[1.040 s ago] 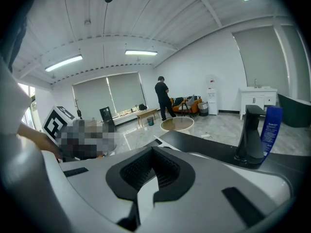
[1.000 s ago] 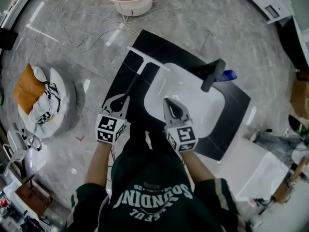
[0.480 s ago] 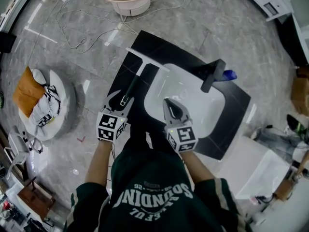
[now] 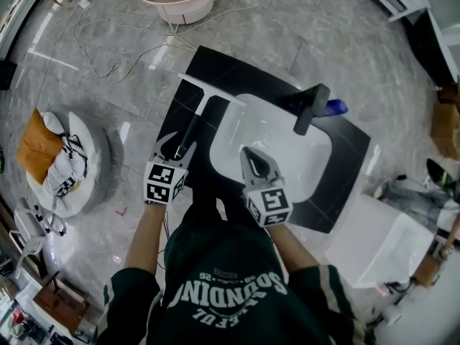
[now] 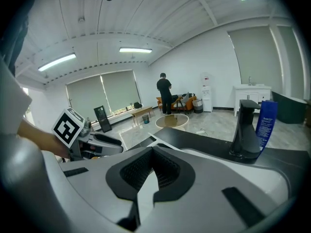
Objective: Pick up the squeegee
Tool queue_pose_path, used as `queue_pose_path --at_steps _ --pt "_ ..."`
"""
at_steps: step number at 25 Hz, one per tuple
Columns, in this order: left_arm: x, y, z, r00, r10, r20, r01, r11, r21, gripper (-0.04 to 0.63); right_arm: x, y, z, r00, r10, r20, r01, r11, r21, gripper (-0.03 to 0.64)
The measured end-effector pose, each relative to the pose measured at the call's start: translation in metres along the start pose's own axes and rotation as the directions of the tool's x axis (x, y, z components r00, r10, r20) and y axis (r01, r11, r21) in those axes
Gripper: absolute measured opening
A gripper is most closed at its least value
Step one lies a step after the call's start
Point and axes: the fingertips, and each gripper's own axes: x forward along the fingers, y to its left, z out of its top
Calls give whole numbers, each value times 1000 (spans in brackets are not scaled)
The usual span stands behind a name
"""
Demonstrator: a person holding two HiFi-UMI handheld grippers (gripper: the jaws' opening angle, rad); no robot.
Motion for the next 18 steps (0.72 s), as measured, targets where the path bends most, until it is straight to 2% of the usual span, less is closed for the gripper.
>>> queue_pose_path --at_steps 18 --pt "64 22 10 996 -32 -86 36 998 42 173 -3 -20 -12 996 -86 -23 87 995 48 0"
